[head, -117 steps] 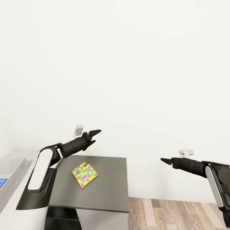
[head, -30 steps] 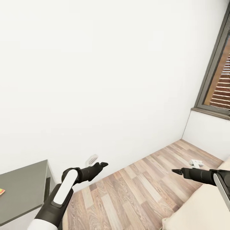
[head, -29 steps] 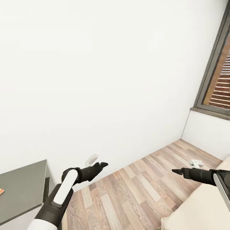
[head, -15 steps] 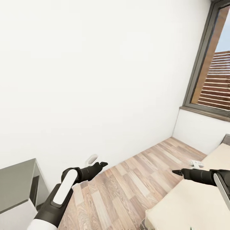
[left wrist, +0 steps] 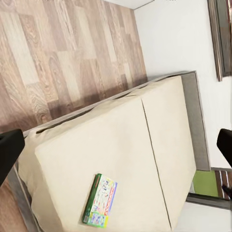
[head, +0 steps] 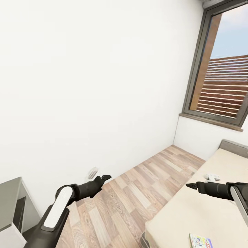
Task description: Put all the toys in the child's room - the three board games (two on the bed and one on the table), the two jigsaw puzzles on the table, and the tennis ball on the table - inside the toy box on the table in the child's room.
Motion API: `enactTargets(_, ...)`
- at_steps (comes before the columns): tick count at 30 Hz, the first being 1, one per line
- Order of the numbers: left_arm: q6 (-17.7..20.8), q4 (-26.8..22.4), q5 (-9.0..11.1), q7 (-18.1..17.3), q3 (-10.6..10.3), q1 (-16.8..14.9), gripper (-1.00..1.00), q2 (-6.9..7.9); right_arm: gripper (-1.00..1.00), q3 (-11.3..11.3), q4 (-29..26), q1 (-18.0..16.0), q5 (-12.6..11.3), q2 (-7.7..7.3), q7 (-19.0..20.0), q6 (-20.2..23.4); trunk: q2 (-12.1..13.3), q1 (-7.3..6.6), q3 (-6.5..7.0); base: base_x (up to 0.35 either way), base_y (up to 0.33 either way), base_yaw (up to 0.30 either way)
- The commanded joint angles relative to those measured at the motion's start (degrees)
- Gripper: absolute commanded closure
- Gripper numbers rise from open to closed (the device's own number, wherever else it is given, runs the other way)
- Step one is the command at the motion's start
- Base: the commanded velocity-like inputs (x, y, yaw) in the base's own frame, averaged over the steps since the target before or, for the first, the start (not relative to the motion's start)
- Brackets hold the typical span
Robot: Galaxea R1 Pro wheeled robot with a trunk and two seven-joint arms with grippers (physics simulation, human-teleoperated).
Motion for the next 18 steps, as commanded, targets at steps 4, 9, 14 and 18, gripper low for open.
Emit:
enactTargets(4, 0.5, -1.5, 1.2, 0.6, 0.3, 0.9, -1.0, 0.55, -1.0, -0.1, 0.0, -0.1, -0.6, -0.07, -0.3, 0.5, -0.9, 0.47, -0.45, -0.003, -0.005, -0.065)
enactTargets(9, 0.9, -3.3, 1.8, 0.6, 0.9, 2.4, -1.0, 1.18, -1.0, -0.1, 0.2, -0.1, -0.6, -0.13, -0.3, 1.1, -2.9, 1.57, -1.33, -0.001, -0.002, -0.033)
enactTargets(14, 1.1, -4.0, 2.0, 0.8, 1.1, 3.0, -1.0, 1.41, -1.0, -0.1, 0.3, -0.2, -0.6, -0.15, -0.3, 2.4, -4.9, 2.66, -2.22, -0.001, -0.001, -0.015)
enactTargets(18, 1.2, -4.2, 2.0, 0.8, 1.1, 3.2, -1.0, 1.49, -1.0, -0.1, 0.4, -0.2, -0.6, -0.16, -0.3, 2.7, -6.5, 3.54, -2.93, 0.0, -0.001, -0.026)
